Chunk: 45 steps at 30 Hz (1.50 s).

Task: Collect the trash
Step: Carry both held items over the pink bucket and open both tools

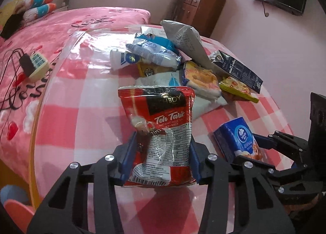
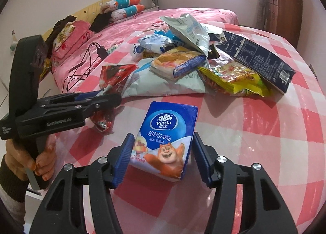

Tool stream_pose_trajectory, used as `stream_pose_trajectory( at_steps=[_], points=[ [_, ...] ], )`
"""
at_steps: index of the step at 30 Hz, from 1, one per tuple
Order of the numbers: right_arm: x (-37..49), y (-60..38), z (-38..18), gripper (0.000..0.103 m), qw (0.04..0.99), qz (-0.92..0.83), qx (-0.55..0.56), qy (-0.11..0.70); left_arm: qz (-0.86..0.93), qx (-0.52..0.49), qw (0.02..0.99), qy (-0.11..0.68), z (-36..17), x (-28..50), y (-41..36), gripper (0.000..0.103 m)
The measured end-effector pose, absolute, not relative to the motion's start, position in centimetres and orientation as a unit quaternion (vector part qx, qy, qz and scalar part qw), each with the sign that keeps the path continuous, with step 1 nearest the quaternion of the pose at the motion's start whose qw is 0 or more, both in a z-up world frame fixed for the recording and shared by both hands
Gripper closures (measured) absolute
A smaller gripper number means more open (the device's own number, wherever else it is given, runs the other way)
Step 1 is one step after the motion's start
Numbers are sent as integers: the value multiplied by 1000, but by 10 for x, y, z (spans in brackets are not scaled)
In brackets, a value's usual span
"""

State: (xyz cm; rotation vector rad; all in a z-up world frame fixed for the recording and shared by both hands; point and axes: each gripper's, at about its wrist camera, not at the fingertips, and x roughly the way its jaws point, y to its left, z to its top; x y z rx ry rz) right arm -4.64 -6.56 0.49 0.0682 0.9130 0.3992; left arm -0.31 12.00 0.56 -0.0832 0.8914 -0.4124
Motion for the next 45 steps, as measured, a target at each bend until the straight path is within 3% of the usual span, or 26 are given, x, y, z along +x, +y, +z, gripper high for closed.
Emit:
stream_pose_trajectory(
  at_steps=[20, 38, 40, 41, 43, 45],
  points=[
    [-80, 5, 43, 45, 855, 300, 24, 423, -104, -118, 924, 349, 62, -112, 220, 57],
    [-114, 212, 52, 42, 759, 490, -45, 426, 111, -199, 893, 389, -8, -203, 381, 56],
    [-116, 230, 44, 36, 754, 493, -52, 430, 129, -198, 887, 397, -20, -202, 386, 48],
    [-115, 234, 40, 28, 752, 494, -54, 434, 137, -195, 886, 399, -24, -205, 390, 44],
    [-113, 236, 34, 26, 750, 490, -42, 442, 152, -187, 883, 402, -30, -207, 393, 20],
    [-111, 224, 32, 21, 755, 479, -26, 446, 172, -174, 882, 403, -33, -210, 395, 18]
  ],
)
